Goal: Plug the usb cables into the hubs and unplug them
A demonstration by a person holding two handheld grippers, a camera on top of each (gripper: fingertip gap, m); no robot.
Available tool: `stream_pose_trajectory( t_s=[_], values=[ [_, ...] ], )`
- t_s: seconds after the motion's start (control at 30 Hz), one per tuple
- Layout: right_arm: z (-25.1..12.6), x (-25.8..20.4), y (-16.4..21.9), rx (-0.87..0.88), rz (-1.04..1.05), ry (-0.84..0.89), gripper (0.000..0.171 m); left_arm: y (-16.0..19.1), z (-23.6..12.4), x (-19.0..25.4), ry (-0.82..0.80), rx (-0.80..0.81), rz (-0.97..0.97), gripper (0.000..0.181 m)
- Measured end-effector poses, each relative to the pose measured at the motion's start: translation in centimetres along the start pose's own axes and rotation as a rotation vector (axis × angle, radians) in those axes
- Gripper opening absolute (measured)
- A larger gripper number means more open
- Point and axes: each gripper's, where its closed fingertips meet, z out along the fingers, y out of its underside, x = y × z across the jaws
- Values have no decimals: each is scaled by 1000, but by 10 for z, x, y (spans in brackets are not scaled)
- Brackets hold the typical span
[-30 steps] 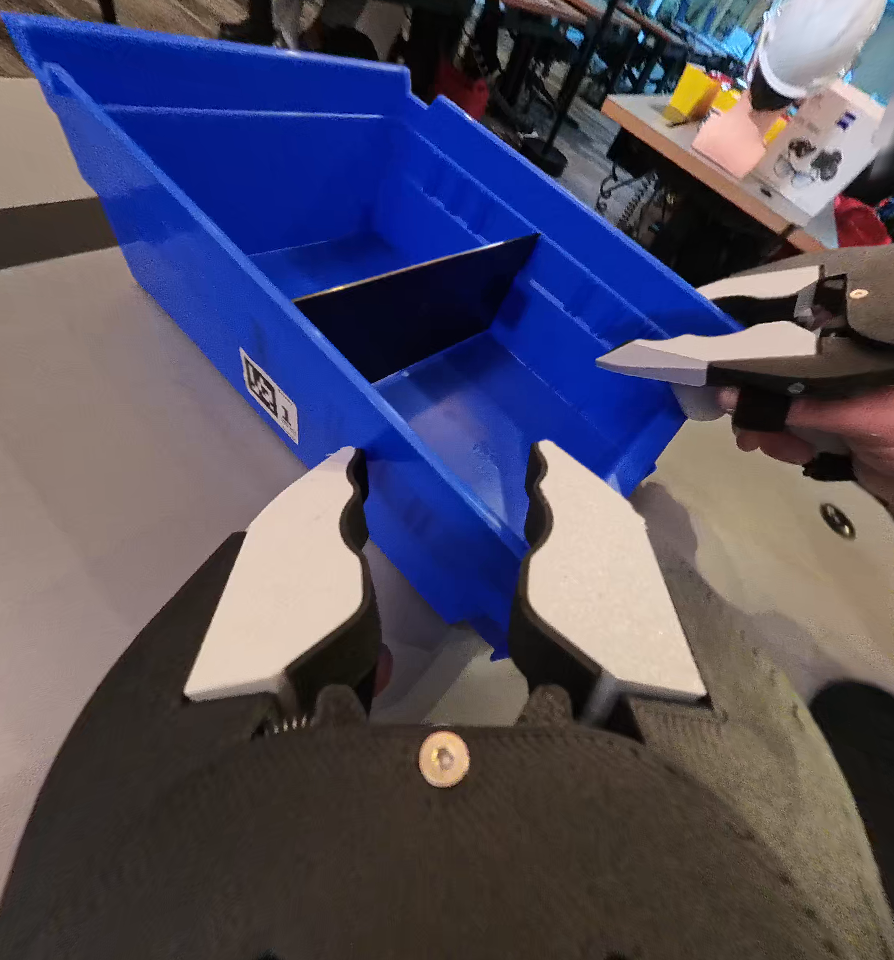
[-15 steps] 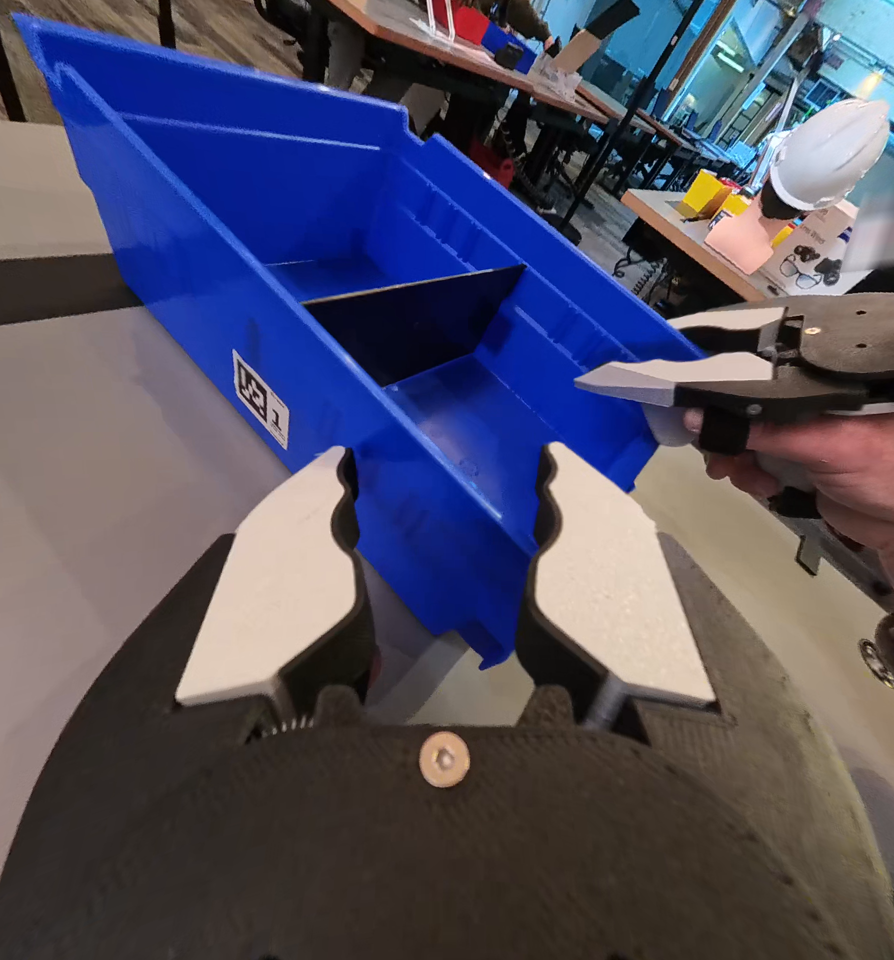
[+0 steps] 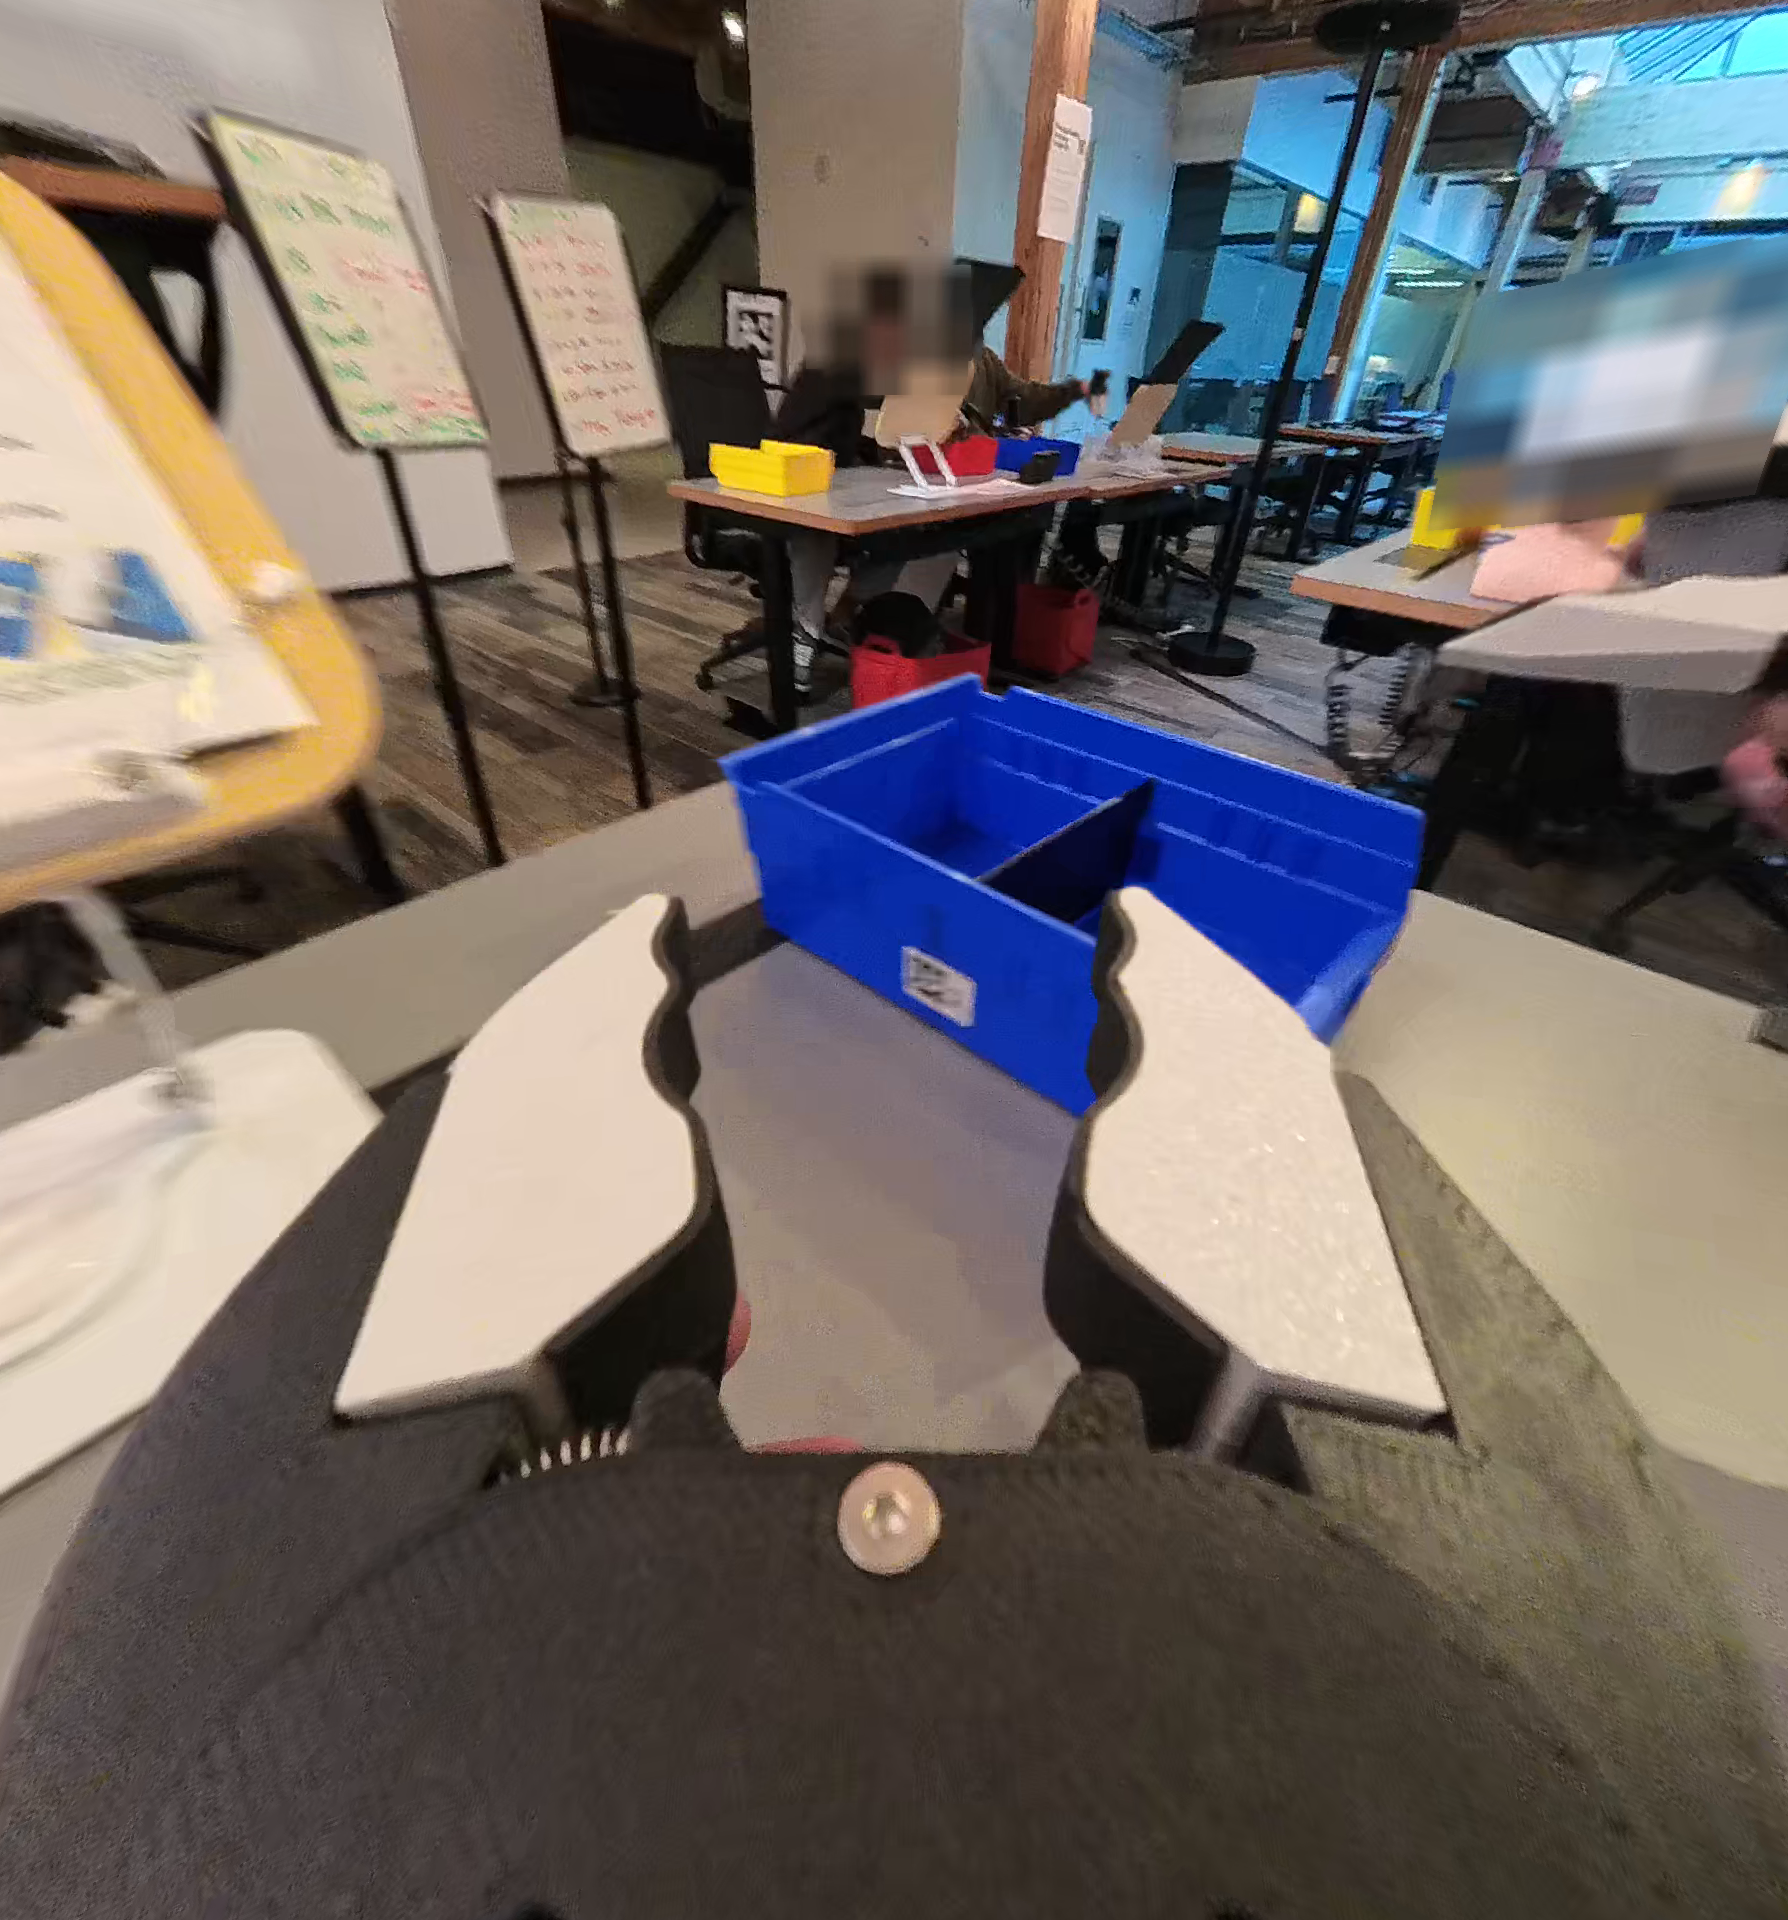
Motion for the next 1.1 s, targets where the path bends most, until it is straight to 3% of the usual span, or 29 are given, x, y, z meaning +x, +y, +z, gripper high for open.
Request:
stream_pose_trajectory(
  t_s=[0.2, 0.33, 0.53, 0.77, 1.1],
  values=[
    [13, -64, -99, 197, -57, -126, 61, -39, -78, -81, -171, 106, 127, 68],
    [26, -86, -137, 268, -44, -192, 58, -57, -114, -125, -249, 148, 144, 67],
    [44, -109, -153, 330, -32, -261, 57, -77, -139, -155, -307, 206, 164, 64],
    [56, -105, -141, 349, 23, -284, 57, -93, -151, -162, -334, 250, 212, 62],
    [54, -137, -191, 460, 156, -389, 59, -112, -163, -175, -360, 282, 231, 62]
  ],
)
